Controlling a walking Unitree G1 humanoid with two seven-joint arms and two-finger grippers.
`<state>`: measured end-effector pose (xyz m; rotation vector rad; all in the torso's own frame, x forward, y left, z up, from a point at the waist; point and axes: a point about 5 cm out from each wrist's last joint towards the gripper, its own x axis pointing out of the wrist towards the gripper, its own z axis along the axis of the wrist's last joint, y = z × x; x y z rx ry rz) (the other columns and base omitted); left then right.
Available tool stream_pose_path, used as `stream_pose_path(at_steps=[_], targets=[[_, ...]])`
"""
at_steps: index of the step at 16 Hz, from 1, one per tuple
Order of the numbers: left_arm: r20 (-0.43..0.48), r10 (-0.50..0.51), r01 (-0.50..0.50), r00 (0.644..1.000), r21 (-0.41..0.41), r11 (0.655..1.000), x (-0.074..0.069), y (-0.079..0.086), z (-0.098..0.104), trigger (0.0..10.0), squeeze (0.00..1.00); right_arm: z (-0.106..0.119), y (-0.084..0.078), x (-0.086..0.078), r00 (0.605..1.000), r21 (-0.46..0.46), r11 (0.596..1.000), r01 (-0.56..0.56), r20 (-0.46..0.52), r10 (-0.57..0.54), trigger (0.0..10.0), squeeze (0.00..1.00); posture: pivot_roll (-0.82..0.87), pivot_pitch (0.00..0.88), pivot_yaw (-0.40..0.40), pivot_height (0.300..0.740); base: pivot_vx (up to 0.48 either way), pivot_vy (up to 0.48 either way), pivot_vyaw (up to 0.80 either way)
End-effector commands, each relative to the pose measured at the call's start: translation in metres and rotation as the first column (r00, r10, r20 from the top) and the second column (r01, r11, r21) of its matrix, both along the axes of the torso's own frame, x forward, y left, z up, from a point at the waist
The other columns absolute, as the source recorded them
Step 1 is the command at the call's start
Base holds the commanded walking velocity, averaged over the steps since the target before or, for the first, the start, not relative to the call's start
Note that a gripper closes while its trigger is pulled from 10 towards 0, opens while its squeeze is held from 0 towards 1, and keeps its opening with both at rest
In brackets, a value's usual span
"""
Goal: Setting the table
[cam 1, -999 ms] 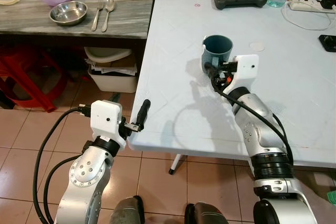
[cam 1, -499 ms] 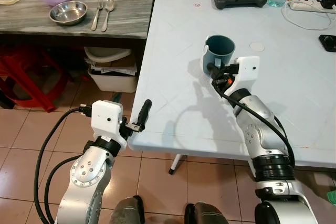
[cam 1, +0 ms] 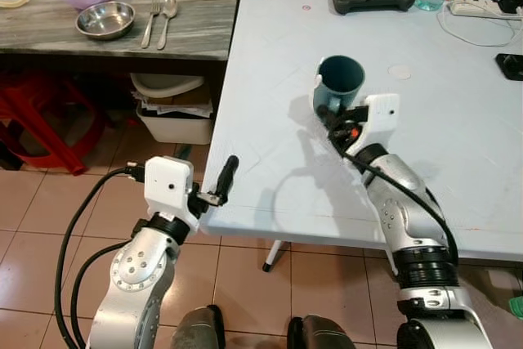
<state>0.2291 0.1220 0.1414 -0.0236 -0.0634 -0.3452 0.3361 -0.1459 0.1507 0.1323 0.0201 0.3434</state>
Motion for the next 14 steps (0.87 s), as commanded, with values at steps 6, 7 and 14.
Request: stream_pose_path(at_steps=[6,7,14], targets=[[-0.001,-0.014,0.014,1.000,0.006,1.000,-0.001,0.001,0.002,10.0,0.00,0.001,-0.009,0.007,0.999,-0.041,0.999,0.034,-0.025,-0.035,0.0,0.00,0.07,0.158,0.022,0.740,0.000,0.000,0.00],[-0.001,-0.014,0.014,1.000,0.006,1.000,-0.001,0.001,0.002,10.0,0.00,0.001,-0.010,0.007,0.999,-0.049,0.998,0.040,-0.025,-0.041,0.0,0.00,0.07,0.158,0.022,0.740,0.000,0.000,0.00],[0.004,-0.001,0.001,1.000,0.007,1.000,0.002,0.001,0.002,10.0,0.00,0.007,-0.022,0.014,0.996,-0.083,0.993,0.085,-0.021,-0.087,0.0,0.00,0.06,0.141,0.017,0.740,0.000,0.000,0.00]])
